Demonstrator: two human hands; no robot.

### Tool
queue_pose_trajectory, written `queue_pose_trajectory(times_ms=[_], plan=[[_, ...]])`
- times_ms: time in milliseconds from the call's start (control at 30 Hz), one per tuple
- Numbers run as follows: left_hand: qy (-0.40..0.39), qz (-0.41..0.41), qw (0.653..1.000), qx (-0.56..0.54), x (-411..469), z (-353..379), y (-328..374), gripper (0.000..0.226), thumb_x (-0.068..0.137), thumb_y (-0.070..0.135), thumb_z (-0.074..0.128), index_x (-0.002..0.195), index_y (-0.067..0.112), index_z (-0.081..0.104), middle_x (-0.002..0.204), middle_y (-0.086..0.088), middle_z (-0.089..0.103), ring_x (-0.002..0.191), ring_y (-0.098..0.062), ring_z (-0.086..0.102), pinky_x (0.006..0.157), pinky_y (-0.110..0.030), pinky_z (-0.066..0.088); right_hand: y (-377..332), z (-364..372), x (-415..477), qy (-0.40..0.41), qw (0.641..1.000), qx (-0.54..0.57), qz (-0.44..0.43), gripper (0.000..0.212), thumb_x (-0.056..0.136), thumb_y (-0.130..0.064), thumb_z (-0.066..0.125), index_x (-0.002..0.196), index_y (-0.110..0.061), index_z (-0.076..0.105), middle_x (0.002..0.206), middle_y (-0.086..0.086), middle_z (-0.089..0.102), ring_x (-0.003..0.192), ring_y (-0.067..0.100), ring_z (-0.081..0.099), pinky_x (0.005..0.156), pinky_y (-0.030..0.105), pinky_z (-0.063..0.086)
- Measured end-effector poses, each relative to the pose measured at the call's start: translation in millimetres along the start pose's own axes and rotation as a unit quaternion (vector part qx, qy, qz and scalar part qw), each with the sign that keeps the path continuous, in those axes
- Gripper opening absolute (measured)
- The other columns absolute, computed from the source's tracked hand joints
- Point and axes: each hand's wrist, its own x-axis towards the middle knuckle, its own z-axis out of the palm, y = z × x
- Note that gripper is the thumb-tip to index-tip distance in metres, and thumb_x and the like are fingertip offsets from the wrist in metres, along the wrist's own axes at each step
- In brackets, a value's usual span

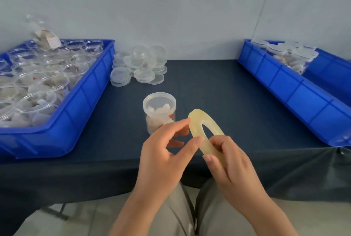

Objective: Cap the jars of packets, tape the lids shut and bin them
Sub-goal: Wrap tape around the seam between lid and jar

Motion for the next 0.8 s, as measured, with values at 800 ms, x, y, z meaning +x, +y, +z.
queue_pose_trajectory(times_ms=[800], plan=[[-0.01, 0.084, 0.982, 0.171, 10, -16, 1, 0.023, 0.1, 0.048, 0.063, 0.115, 0.03, 0.061, 0.116, 0.029, 0.074, 0.092, 0.008, 0.073, 0.072, -0.023, 0.058, -25, 8, 24, -0.156, 0.969, 0.192, -0.018, 0.05, 0.108, -0.024, 0.055, 0.149, -0.046, 0.037, 0.099, -0.005, 0.071, 0.078, 0.024, 0.063, 0.075, 0.044, 0.057]])
